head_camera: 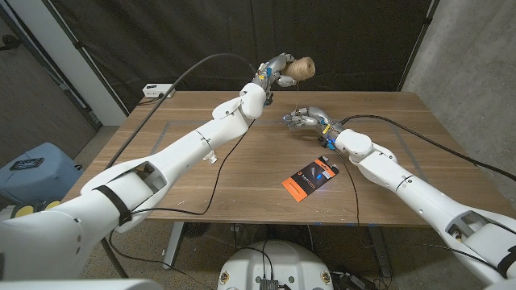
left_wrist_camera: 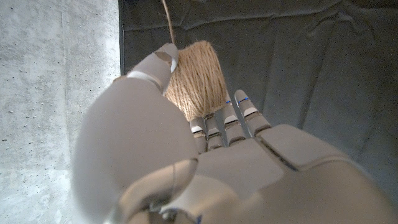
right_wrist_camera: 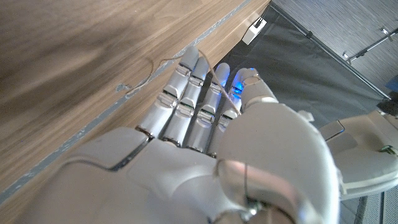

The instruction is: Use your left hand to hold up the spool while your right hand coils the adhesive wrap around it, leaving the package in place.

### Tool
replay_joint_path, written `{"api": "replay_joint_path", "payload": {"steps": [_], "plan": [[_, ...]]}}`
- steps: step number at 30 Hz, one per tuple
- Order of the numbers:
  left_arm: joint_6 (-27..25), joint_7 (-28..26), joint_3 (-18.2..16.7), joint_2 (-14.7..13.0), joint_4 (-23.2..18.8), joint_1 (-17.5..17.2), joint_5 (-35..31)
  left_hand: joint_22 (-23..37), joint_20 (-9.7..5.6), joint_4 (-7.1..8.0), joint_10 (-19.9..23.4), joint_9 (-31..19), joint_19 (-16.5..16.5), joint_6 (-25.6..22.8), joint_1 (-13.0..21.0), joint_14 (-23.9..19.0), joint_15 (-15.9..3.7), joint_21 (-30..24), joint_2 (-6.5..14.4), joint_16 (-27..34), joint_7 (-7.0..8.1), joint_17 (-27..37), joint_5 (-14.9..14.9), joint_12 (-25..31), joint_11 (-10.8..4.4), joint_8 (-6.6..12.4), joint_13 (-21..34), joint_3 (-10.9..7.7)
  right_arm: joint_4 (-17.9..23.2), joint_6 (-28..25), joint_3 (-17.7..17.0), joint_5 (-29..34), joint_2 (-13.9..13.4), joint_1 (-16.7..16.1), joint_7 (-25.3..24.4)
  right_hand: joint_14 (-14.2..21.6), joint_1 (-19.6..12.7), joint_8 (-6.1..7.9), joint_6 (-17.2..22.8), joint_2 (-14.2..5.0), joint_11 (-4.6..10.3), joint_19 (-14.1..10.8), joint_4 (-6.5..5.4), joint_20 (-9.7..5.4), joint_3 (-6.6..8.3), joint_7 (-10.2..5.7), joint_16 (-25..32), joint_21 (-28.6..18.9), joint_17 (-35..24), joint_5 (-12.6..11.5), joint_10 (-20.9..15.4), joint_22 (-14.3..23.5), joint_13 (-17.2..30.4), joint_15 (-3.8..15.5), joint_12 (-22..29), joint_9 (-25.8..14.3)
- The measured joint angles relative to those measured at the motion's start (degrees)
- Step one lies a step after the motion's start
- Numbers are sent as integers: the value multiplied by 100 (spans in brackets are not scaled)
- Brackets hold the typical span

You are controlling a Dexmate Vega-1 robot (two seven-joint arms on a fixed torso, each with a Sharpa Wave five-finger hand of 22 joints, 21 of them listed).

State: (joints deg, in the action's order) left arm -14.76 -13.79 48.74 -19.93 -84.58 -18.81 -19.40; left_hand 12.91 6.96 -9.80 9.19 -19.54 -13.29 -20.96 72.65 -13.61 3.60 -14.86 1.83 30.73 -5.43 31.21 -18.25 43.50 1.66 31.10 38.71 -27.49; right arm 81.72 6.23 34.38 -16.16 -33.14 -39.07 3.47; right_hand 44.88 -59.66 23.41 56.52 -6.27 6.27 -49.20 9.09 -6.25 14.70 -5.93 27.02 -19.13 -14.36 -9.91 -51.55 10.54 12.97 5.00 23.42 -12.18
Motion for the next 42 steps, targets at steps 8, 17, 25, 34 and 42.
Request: {"api": "replay_joint_path", "payload": {"steps": [8, 17, 25, 34, 42], "plan": [[5, -31, 22, 41, 115, 43, 18, 0, 0, 0, 1, 0, 0, -12, 0, 0, 0, 0, 0, 0, 11, 0, -11, -5, 1, 0, 0, 0, 259, -82, -24, 45, -125, -99, -36, 50, -47, -1, 23, 0, -23, 0, 0, 0, 0, 19, -40, 0, 0, 0, -23, 0, 0, 10, 0, 9], [31, -48, 59, 112, 315, 110, 53, 0, 0, 0, 2, 0, 0, -13, 0, 0, -1, 0, 0, -1, 12, -1, -20, -14, 1, 0, 0, 0, 574, -193, -70, 69, -258, -212, -72, 91, -46, -18, 52, 1, -28, 0, -17, 1, 17, -10, -41, -34, 0, 0, -54, 19, -20, 29, 0, 5], [-83, 25, 113, 155, 403, 193, 68, 0, 21, 0, -19, 0, 23, -14, 0, 35, 33, 0, 0, 43, 12, 33, -20, -18, 22, 0, 1, 0, 733, -241, -82, 92, -312, -272, -106, 122, -46, -28, 62, 1, -10, 1, -17, 1, 17, 0, -41, -38, -1, 0, -71, 28, -20, 21, 0, 4], [-447, 434, 286, 149, 409, 411, 45, 0, 52, 0, -9, 0, 93, -13, 0, 124, 123, 27, 0, 65, 12, 82, -43, -38, 114, 0, 49, 0, 871, -263, -109, 129, -346, -332, -174, 144, -46, -45, 70, 1, -10, 1, -17, 1, 17, 10, -88, -38, -1, 0, -71, 29, -19, 42, 0, 4], [-675, 794, 432, 98, 346, 590, 0, 29, 43, 0, -30, 0, 146, -11, 0, 124, 122, 27, 1, 86, 10, 105, -43, -48, 133, 0, 104, 0, 967, -262, -133, 138, -376, -381, -197, 144, -46, -46, 69, 2, -11, 1, -17, 1, 17, 10, -88, -54, -1, 0, -71, 28, -19, 42, 0, 6]]}}
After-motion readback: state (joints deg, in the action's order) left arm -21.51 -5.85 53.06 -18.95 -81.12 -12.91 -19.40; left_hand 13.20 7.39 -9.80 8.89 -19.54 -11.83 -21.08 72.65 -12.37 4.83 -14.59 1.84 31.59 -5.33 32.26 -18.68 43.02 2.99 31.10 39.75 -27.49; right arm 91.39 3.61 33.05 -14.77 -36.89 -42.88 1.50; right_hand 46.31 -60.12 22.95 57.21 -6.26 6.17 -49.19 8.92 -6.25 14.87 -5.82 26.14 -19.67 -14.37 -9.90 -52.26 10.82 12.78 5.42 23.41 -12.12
